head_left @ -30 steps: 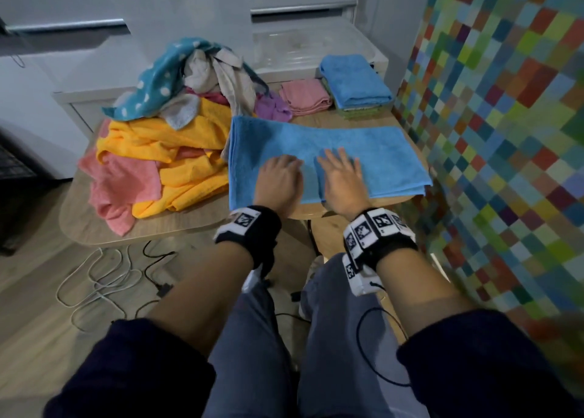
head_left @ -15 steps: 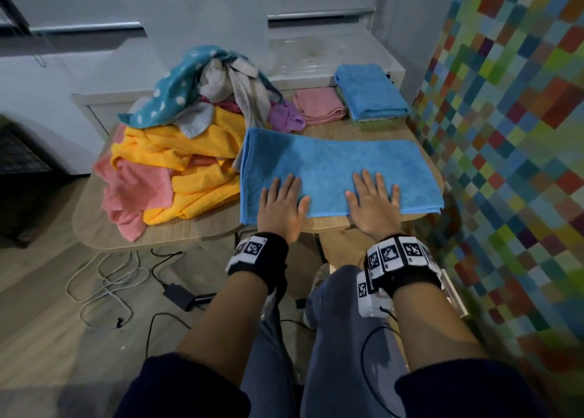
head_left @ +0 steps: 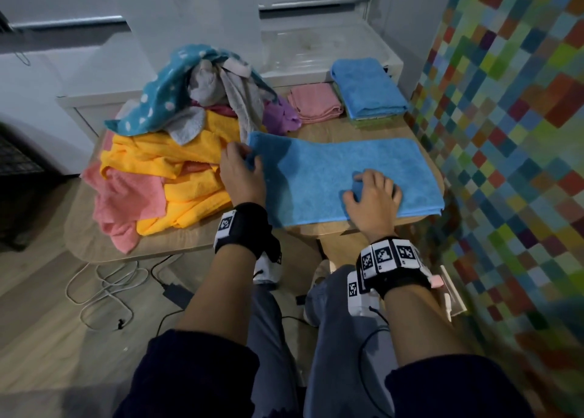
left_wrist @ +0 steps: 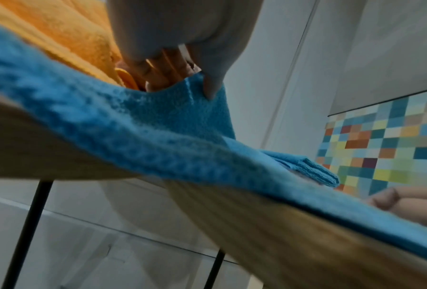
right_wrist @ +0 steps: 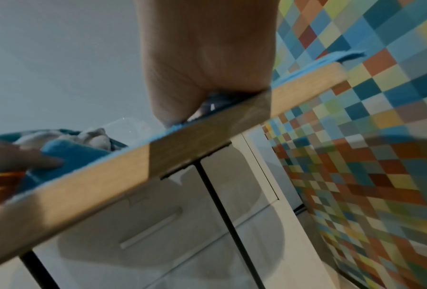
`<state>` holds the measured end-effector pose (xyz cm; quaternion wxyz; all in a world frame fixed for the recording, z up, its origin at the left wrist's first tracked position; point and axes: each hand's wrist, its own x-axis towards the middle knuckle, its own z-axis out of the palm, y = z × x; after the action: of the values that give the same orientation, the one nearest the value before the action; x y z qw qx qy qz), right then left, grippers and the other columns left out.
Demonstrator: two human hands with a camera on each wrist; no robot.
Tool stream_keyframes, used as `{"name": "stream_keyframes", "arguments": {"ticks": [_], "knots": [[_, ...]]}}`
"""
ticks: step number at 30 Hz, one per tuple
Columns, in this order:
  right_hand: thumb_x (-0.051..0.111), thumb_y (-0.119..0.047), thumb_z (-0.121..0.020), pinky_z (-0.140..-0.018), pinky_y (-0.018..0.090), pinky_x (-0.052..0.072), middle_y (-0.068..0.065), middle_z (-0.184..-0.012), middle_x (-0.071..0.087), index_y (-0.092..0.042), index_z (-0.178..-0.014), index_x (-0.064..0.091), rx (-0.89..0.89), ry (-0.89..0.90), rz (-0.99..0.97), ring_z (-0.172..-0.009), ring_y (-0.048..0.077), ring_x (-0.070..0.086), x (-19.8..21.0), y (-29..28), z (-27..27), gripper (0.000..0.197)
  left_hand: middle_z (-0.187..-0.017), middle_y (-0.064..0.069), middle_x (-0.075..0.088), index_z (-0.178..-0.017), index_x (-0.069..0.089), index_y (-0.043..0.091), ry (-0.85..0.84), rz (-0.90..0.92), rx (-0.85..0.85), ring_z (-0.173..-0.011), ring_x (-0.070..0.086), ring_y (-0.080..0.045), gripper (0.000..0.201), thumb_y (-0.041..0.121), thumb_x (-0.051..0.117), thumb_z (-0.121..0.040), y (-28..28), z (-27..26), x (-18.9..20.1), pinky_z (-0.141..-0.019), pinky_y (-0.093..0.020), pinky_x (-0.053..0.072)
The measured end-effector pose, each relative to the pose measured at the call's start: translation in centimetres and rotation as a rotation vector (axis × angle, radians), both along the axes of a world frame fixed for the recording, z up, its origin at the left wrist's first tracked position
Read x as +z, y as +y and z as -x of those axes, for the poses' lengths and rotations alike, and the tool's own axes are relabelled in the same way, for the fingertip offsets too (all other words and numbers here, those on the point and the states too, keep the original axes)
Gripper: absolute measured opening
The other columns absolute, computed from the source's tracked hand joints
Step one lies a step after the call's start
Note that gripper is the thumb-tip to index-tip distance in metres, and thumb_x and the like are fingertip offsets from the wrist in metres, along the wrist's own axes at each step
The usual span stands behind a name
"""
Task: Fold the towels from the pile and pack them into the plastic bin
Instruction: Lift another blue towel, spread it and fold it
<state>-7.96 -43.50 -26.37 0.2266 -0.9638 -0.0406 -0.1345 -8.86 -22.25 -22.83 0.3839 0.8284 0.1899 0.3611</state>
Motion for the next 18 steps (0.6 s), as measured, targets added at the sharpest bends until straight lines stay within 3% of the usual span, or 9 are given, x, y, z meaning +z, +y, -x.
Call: {"name": "stream_keyframes", "arguments": {"ticks": [3, 5, 7, 9, 11, 15, 18], "knots": [[0.046, -0.041, -0.081, -0.11, 0.045, 0.015, 0.004, -0.146, 0.036, -0.016, -0.126, 0.049, 0.026, 0.053, 0.044, -0.137, 0.025, 0.026, -0.1, 0.1, 0.0, 0.052, -0.097, -0.021, 0.056, -0.085, 0.061, -0.003, 0.018, -0.053, -0.025, -0.088, 0.054, -0.032, 0.008, -0.003, 0.056, -0.079, 0.6, -0.2, 0.1, -0.071, -0.014, 0.026], [0.049, -0.041, -0.086, -0.115, 0.048, 0.006, 0.003, -0.153, 0.025, -0.017, -0.135, 0.041, 0.047, 0.183, 0.062, -0.143, 0.024, 0.013, 0.5, 0.1, -0.4, 0.055, -0.096, -0.022, 0.056, -0.083, 0.065, -0.002, 0.025, -0.105, -0.021, -0.086, 0.056, -0.033, 0.014, -0.006, 0.052, -0.078, 1.5, -0.5, 0.5, -0.071, -0.018, 0.03], [0.05, -0.038, -0.087, -0.115, 0.052, 0.002, 0.002, -0.151, 0.029, -0.017, -0.136, 0.039, 0.053, 0.245, 0.069, -0.144, 0.023, 0.011, 1.5, 0.6, -0.6, 0.055, -0.097, -0.022, 0.057, -0.086, 0.067, -0.001, 0.025, -0.137, -0.014, -0.087, 0.056, -0.034, 0.016, -0.002, 0.052, -0.082, 2.4, -0.8, 0.8, -0.073, -0.025, 0.034], [0.05, -0.028, -0.088, -0.115, 0.053, 0.004, 0.002, -0.146, 0.038, -0.016, -0.134, 0.043, 0.086, 0.206, 0.052, -0.142, 0.022, 0.016, 2.9, 1.9, -0.9, 0.048, -0.101, -0.023, 0.058, -0.095, 0.069, -0.001, 0.041, -0.16, -0.033, -0.093, 0.056, -0.035, 0.02, 0.002, 0.05, -0.088, 3.2, -1.1, 1.0, -0.078, -0.026, 0.035], [0.046, -0.018, -0.091, -0.116, 0.05, 0.008, 0.002, -0.148, 0.036, -0.015, -0.138, 0.04, 0.182, 0.153, 0.055, -0.143, 0.021, 0.017, 4.2, 4.5, -1.6, 0.048, -0.104, -0.023, 0.058, -0.104, 0.069, 0.0, 0.069, -0.187, -0.077, -0.098, 0.055, -0.035, 0.026, 0.001, 0.047, -0.09, 3.5, -1.4, 0.8, -0.083, -0.025, 0.035], [0.034, -0.02, -0.098, -0.116, 0.054, 0.005, 0.001, -0.159, 0.005, -0.016, -0.15, 0.015, 0.484, 0.229, 0.218, -0.147, 0.021, -0.001, 4.4, 10.0, -2.1, 0.055, -0.109, -0.019, 0.056, -0.114, 0.066, 0.008, 0.146, -0.224, -0.09, -0.1, 0.055, -0.034, 0.034, 0.0, 0.043, -0.09, 3.7, -1.7, -0.2, -0.085, -0.031, 0.038], [0.027, -0.035, -0.101, -0.115, 0.056, -0.004, -0.003, -0.159, -0.006, -0.02, -0.151, 0.003, 0.524, 0.394, 0.281, -0.146, 0.017, -0.009, 3.0, 10.5, -2.6, 0.057, -0.111, -0.018, 0.055, -0.116, 0.065, 0.007, 0.166, -0.242, -0.105, -0.1, 0.055, -0.033, 0.036, -0.001, 0.042, -0.09, 3.9, -1.7, -0.6, -0.084, -0.03, 0.038]]}}
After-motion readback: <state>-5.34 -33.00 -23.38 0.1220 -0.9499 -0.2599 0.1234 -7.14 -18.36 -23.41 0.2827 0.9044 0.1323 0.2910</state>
